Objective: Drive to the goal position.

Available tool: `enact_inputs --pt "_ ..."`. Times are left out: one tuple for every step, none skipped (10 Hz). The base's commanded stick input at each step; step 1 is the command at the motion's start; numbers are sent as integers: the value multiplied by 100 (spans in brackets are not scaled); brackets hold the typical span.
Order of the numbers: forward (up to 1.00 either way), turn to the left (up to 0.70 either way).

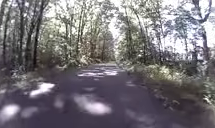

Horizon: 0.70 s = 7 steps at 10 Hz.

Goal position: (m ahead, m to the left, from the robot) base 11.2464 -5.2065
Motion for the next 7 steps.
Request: enact_inputs --pt "45 0" --pt "45 0" --pt "45 0" --pt "45 0" --pt "45 0" --pt "45 0" --pt "45 0"
